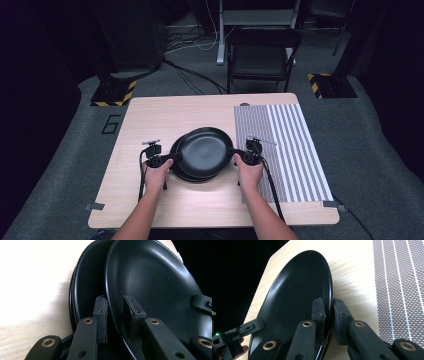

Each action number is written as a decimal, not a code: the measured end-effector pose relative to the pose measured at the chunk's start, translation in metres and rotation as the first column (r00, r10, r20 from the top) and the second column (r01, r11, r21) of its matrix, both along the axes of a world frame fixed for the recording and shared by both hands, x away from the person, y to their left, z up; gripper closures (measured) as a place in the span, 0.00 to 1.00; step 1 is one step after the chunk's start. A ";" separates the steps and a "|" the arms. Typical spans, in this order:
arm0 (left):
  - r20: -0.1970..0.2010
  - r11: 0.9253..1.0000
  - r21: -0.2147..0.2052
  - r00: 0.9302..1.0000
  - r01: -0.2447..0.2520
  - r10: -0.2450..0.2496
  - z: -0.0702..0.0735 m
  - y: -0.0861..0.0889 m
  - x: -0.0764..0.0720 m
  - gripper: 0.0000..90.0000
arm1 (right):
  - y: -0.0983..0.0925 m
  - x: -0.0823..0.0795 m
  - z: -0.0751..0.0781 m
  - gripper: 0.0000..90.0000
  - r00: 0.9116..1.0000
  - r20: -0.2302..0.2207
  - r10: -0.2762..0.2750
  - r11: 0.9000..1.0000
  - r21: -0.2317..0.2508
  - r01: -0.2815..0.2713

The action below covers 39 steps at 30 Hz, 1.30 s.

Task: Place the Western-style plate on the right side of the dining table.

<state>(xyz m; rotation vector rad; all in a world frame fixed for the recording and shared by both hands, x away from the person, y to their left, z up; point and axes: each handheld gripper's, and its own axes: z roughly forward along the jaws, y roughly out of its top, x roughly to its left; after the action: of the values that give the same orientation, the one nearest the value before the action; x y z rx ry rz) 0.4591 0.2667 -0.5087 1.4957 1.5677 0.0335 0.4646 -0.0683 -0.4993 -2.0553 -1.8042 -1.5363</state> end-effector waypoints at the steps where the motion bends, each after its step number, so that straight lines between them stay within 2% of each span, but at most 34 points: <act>1: 0.001 1.000 -0.008 1.000 -0.007 0.007 -0.001 0.000 -0.001 0.82 | 0.000 0.001 0.000 0.90 1.000 0.000 0.001 1.000 0.003 -0.001; 5: 0.014 1.000 -0.017 1.000 -0.008 0.008 -0.003 0.001 -0.002 0.82 | 0.000 0.001 0.000 0.89 1.000 0.001 0.002 1.000 0.005 -0.002; 6: 0.015 1.000 -0.017 1.000 -0.007 0.007 -0.003 0.002 -0.002 0.82 | 0.000 0.000 0.000 0.88 1.000 0.009 0.005 1.000 -0.005 -0.005; 7: 0.012 1.000 -0.015 1.000 -0.007 0.007 -0.003 0.002 -0.003 0.82 | 0.000 -0.001 0.002 0.82 1.000 0.010 0.005 1.000 -0.018 -0.005; 10: 0.018 1.000 -0.012 1.000 -0.010 0.011 -0.003 0.001 -0.003 0.82 | -0.003 -0.007 0.006 0.79 0.999 0.027 0.024 0.998 -0.054 -0.022; 12: 0.016 1.000 -0.005 1.000 -0.009 0.009 -0.002 0.001 -0.005 0.82 | -0.007 -0.012 0.009 0.78 0.999 0.036 0.025 0.998 -0.058 -0.023; 17: 0.014 1.000 0.000 1.000 -0.017 0.017 -0.001 0.000 -0.006 0.82 | -0.012 -0.023 0.011 0.77 0.999 0.019 0.026 0.999 -0.047 -0.025; 19: 0.012 1.000 0.004 1.000 -0.024 0.024 -0.001 -0.001 -0.008 0.81 | -0.012 -0.028 0.010 0.80 0.999 0.018 0.026 0.999 -0.031 -0.026; 24: 0.015 0.999 0.003 0.999 -0.037 0.037 -0.001 -0.002 -0.011 0.81 | -0.006 -0.031 0.009 0.83 0.999 0.008 0.031 0.999 -0.040 -0.031; 29: 0.026 0.998 -0.017 0.998 -0.055 0.056 -0.003 -0.004 -0.018 0.82 | 0.001 -0.036 0.009 0.84 1.000 -0.007 -0.004 0.999 -0.044 0.004; 32: 0.031 0.998 -0.014 0.997 -0.067 0.067 -0.004 -0.005 -0.020 0.82 | 0.002 -0.035 0.008 0.85 1.000 -0.010 -0.011 0.999 -0.044 0.011; 34: 0.037 0.997 -0.016 0.996 -0.080 0.080 -0.004 -0.006 -0.022 0.82 | 0.002 -0.033 0.008 0.86 0.999 -0.019 -0.031 0.999 -0.024 0.030; 39: 0.028 0.996 -0.030 0.996 -0.086 0.087 -0.005 -0.006 -0.021 0.82 | 0.002 -0.026 0.007 0.88 0.999 -0.025 -0.042 0.999 -0.024 0.041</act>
<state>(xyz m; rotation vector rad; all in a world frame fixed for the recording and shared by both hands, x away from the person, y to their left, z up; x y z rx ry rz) 0.4379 0.2608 -0.5133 1.3985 1.6025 0.0825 0.4385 -0.0658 -0.4918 -2.1262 -1.7911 -1.4979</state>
